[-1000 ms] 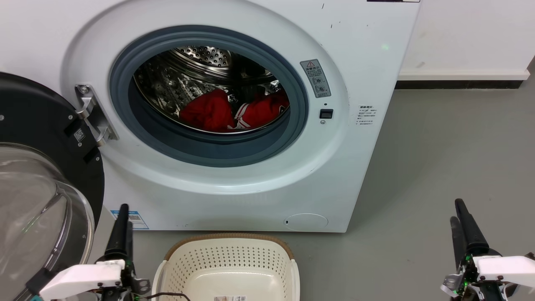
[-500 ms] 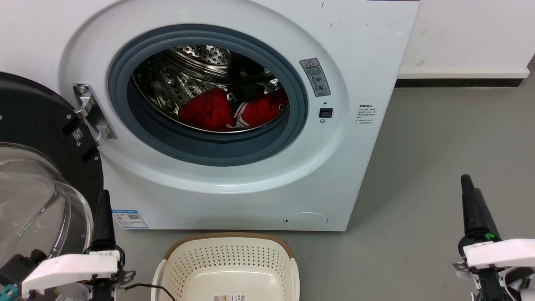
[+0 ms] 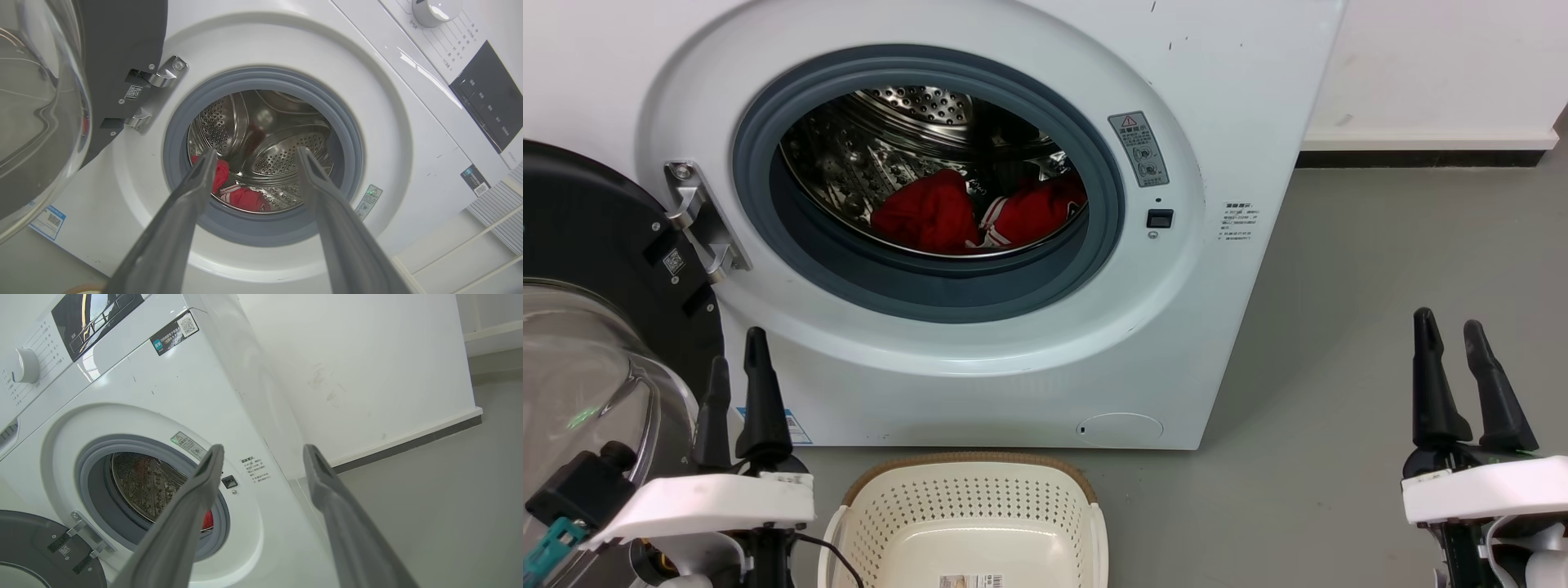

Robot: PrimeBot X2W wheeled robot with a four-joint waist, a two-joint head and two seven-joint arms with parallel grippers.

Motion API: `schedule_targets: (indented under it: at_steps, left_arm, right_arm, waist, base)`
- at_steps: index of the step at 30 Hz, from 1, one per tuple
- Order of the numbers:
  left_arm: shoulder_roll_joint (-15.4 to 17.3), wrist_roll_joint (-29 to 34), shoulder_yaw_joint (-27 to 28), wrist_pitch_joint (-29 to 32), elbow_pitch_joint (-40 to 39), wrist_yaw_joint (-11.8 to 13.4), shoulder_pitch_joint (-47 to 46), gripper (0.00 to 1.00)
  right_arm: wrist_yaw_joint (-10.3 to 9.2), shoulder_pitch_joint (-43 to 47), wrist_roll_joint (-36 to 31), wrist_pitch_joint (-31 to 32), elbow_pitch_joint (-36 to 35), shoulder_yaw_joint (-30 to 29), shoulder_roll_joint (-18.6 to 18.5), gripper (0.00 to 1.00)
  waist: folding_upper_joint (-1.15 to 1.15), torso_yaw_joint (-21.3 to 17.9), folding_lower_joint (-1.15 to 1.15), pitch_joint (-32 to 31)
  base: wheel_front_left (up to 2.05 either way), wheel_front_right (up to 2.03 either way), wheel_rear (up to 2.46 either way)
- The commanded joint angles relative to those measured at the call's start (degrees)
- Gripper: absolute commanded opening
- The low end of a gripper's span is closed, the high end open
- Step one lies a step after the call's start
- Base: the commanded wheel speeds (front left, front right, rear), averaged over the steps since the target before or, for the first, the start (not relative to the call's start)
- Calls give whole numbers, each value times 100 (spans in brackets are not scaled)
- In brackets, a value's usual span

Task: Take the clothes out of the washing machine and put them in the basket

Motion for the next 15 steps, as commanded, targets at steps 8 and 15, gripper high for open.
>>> schedule_targets:
  at_steps: [8, 15]
  left_arm:
    - [16, 641, -174, -165, -99, 48, 154, 100]
    - [17, 1266, -289, -278, -137, -39, 244, 100]
  right_arm:
    - [0, 59, -873, -174, -326, 194, -38, 100]
    - [0, 138, -1532, -288, -468, 318, -40, 100]
  waist:
    - [0, 9, 0, -7]
    - [0, 7, 0, -7]
  base:
    - [0, 0, 0]
    - [0, 0, 0]
